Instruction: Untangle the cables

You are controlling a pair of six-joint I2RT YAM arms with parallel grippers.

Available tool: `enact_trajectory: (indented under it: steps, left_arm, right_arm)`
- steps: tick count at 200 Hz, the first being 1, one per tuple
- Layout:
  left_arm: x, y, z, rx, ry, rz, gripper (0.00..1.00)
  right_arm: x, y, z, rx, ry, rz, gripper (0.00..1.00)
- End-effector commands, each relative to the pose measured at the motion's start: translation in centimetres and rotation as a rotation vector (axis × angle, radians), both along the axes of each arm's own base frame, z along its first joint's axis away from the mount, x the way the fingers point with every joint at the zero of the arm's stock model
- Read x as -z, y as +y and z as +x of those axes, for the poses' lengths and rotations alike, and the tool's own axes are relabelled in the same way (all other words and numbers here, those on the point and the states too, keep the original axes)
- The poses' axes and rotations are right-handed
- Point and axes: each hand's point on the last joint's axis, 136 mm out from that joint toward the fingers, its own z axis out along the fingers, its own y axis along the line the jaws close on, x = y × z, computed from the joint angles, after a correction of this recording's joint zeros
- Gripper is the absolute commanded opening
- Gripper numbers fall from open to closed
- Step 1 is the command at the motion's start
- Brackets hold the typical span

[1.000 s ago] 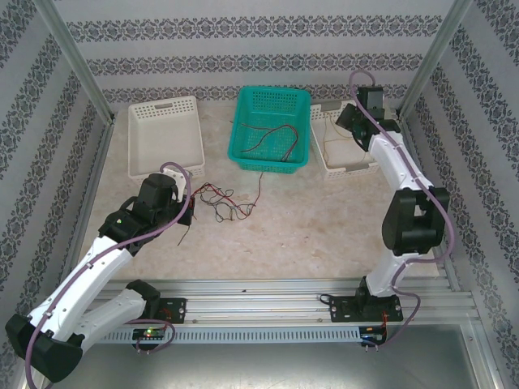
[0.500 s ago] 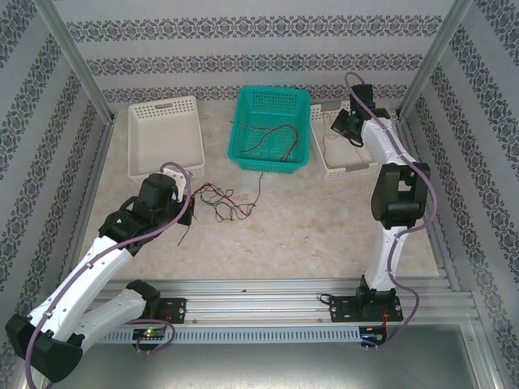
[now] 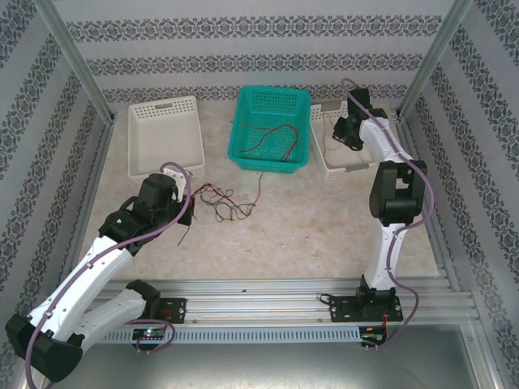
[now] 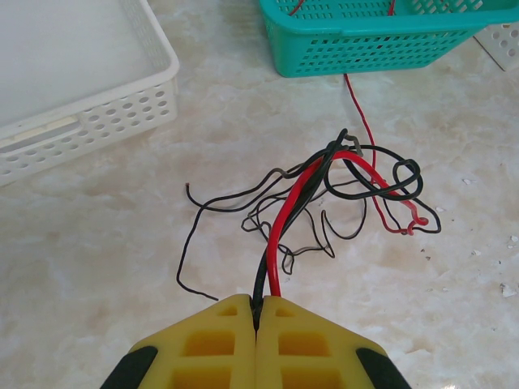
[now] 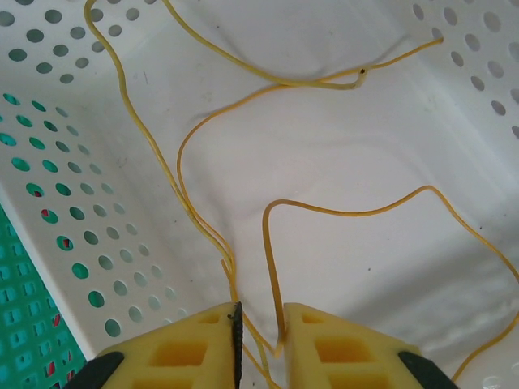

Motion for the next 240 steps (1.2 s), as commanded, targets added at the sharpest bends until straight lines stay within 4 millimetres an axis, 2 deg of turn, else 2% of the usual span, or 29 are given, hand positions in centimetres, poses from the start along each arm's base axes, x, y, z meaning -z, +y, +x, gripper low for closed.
enact_trajectory:
  steps: [1, 35, 89, 108, 125, 139, 158, 173, 184, 197, 211, 240]
  left_arm:
    - [-1.1, -0.2, 0.4, 0.016, -0.043, -0.012, 0.0]
    - [-1.2, -0.3, 0.4, 0.017, -0.043, -0.013, 0.0]
    - [-1.3, -0.3, 0.4, 0.019, -0.047, -0.016, 0.0]
    - [-1.2, -0.3, 0.4, 0.022, -0.044, -0.019, 0.0]
    - [-1.2, -0.4, 0.3, 0.024, -0.042, -0.021, 0.0]
    - [-1.1, -0.6, 0.3, 0.031, -0.038, -0.026, 0.0]
    - [-1.1, -1.1, 0.1, 0.054, -0.035, -0.045, 0.0]
    - [-1.3, -1.4, 0.0, 0.07, -0.037, -0.06, 0.0]
    - [-1.4, -1.7, -0.1, 0.085, -0.038, -0.073, 0.0]
    - [-1.5, -2.1, -0.3, 0.101, -0.039, -0.085, 0.0]
    - [-1.5, -2.4, -0.3, 0.115, -0.037, -0.097, 0.0]
    - [-1.7, -3.5, -0.8, 0.173, -0.031, -0.139, 0.0]
  right_arm:
    - [-0.6, -0.2, -0.3, -0.003, 0.01, -0.033, 0.22]
    - [-1.3, -0.2, -0.5, -0.001, -0.004, -0.034, 0.25]
    - [-2.9, -1.0, -1.7, 0.005, -0.016, -0.084, 0.38]
    - [-4.2, -0.7, -2.2, -0.01, -0.057, -0.08, 0.41]
    - [-6.2, 0.7, -2.8, -0.043, -0.122, -0.062, 0.45]
    - [-8.4, 2.8, -3.5, -0.097, -0.203, -0.027, 0.47]
    - [-11.1, 6.2, -5.5, -0.18, -0.317, 0.032, 0.5]
    - [-13.5, 9.9, -7.8, -0.289, -0.417, 0.12, 0.53]
    - [-14.1, 13.0, -9.7, -0.394, -0.463, 0.21, 0.54]
    - [-14.3, 16.7, -12.3, -0.531, -0.487, 0.307, 0.56]
    - [-13.6, 20.5, -15.3, -0.665, -0.484, 0.39, 0.56]
    - [-11.9, 26.5, -20.7, -0.871, -0.478, 0.523, 0.57]
